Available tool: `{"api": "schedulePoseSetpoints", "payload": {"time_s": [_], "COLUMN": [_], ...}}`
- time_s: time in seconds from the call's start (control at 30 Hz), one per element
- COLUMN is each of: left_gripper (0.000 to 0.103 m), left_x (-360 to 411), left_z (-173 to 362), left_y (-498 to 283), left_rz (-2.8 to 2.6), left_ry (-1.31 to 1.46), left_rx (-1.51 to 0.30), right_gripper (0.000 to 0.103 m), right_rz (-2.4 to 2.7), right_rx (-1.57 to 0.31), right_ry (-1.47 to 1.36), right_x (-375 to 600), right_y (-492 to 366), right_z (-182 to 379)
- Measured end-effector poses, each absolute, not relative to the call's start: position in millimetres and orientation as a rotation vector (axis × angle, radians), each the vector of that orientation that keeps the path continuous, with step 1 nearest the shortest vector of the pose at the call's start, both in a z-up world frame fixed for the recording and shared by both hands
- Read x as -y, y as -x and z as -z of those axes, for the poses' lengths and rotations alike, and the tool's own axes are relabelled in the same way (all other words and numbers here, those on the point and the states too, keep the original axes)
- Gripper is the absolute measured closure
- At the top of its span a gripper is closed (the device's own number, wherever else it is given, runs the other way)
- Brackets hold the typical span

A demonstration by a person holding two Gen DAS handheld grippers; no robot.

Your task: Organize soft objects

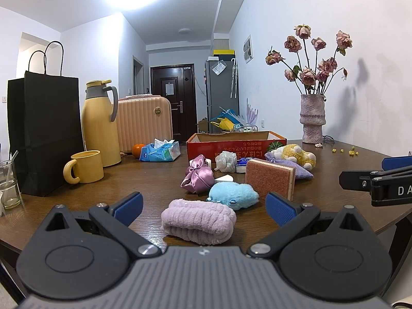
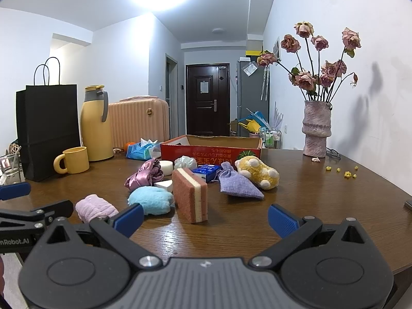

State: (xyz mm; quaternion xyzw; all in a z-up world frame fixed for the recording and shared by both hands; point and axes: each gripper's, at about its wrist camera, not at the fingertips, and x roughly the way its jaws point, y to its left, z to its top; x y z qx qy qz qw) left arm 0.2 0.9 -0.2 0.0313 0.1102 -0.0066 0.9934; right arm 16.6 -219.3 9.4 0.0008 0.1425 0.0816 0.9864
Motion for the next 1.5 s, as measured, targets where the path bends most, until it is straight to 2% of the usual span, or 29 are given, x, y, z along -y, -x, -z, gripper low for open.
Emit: {"api": "schedulePoseSetpoints", "payload": {"time_s": [1.5], "left_gripper": [0.000], "left_x": [0.4], "left_z": [0.3], "left_y": [0.3], "left_rz": [0.011], "left_ry": [-0.067], "left_rx": [-0.219], "right_gripper": [0.000], "right_rz": [-0.166], "right_rx": [-0.290], "right_ry": [-0.003], "right_x": [219.2], "right_y": [-19.4], "right_z": [-8.5]}}
